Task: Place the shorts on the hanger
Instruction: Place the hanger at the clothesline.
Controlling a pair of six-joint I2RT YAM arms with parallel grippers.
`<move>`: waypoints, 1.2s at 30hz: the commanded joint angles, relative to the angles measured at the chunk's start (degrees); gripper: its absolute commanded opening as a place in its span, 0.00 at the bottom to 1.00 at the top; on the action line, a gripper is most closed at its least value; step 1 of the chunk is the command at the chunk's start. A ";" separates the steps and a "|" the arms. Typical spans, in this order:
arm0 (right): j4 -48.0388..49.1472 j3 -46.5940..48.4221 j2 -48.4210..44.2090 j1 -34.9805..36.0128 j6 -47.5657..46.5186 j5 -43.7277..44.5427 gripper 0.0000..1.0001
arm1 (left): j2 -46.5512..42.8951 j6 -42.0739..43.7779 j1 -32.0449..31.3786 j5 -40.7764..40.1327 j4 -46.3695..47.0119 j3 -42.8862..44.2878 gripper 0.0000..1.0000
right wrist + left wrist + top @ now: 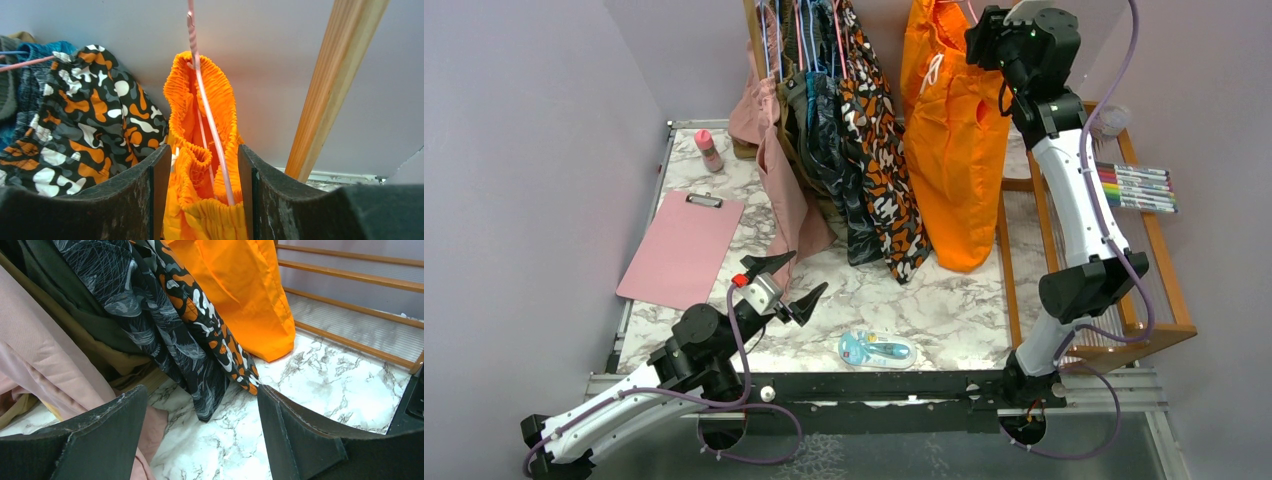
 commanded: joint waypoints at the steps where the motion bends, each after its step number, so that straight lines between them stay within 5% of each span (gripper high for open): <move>1: 0.20 0.92 1.98 -0.28 -0.63 -1.33 0.53 | -0.49 -0.49 0.17 1.02 0.67 -0.44 0.83; 7: 0.13 1.35 3.06 -0.34 -0.22 -1.22 0.46 | -0.27 -0.43 0.21 1.01 0.77 -0.53 0.83; 23: 0.84 1.55 1.25 -0.28 -0.43 3.68 0.02 | -0.22 -0.46 0.22 1.03 1.25 -0.70 0.83; 36: 2.70 1.11 -2.40 -0.30 -2.16 10.34 0.01 | -0.44 -0.40 0.18 1.01 1.12 -0.72 0.83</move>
